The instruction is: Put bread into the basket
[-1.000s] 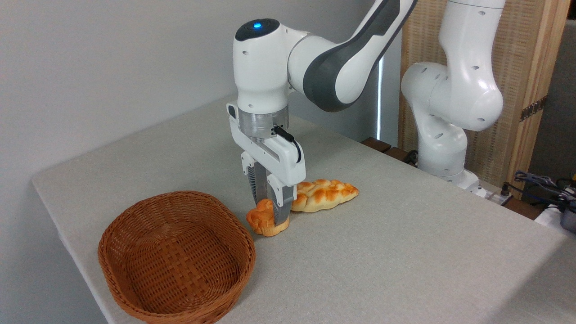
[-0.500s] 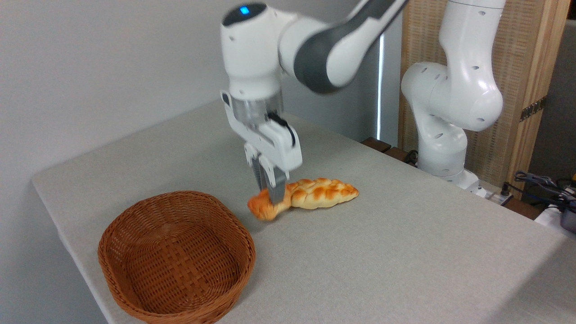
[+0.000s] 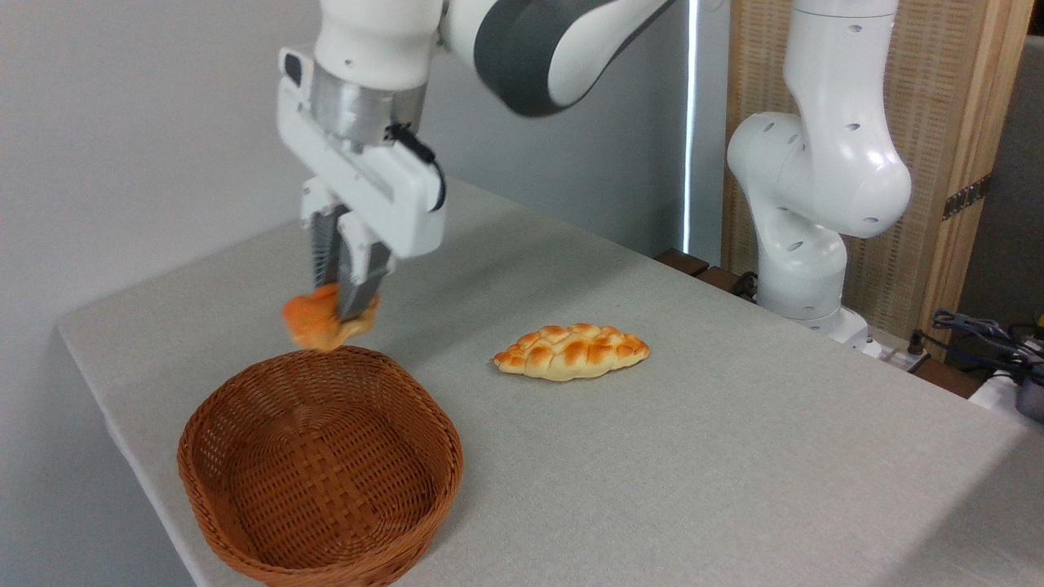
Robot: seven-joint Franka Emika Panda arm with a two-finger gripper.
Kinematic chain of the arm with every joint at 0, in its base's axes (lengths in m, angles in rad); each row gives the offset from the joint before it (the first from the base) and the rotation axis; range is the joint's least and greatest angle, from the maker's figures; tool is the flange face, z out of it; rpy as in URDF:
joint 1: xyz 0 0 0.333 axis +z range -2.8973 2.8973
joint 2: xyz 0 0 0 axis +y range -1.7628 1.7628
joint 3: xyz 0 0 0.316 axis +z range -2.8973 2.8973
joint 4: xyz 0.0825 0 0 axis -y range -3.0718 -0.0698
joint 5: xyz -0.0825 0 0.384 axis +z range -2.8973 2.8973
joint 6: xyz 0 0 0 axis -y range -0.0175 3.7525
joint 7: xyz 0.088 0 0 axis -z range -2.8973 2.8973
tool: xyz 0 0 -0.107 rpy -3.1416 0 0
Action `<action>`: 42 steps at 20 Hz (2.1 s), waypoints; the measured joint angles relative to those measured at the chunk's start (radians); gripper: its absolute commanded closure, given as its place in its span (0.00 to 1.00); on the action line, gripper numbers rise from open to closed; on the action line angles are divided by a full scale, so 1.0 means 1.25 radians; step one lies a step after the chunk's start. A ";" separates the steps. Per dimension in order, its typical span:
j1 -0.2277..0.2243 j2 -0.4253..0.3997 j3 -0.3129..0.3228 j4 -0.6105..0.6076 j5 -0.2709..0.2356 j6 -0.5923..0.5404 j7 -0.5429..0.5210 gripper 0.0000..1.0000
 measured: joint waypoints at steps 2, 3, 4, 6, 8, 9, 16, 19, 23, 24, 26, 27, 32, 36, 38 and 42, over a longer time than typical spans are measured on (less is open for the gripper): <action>0.000 0.031 0.000 0.002 0.000 0.062 0.000 0.31; 0.000 0.047 0.000 0.002 0.000 0.084 0.000 0.24; 0.000 0.059 0.000 0.002 0.002 0.094 0.001 0.17; -0.002 0.080 -0.003 0.002 0.009 0.104 0.002 0.00; -0.004 0.092 -0.004 0.003 0.013 0.116 0.002 0.00; -0.005 0.094 -0.005 0.004 0.013 0.123 0.002 0.00; -0.006 0.099 -0.015 0.008 0.013 0.126 0.002 0.00; -0.007 0.101 -0.031 0.008 0.013 0.126 0.001 0.00; -0.007 0.109 -0.047 0.008 0.013 0.126 0.000 0.00; -0.008 0.110 -0.047 0.008 0.013 0.126 0.000 0.00; -0.007 0.110 -0.047 0.008 0.013 0.126 0.000 0.00; -0.007 0.110 -0.047 0.009 0.013 0.126 0.000 0.00; -0.004 0.105 -0.046 0.016 0.013 0.112 0.000 0.00; 0.035 0.075 -0.032 0.105 0.014 -0.129 0.000 0.00; 0.069 0.061 -0.023 0.185 0.023 -0.285 0.001 0.00; 0.086 0.054 -0.028 0.253 0.170 -0.411 0.001 0.00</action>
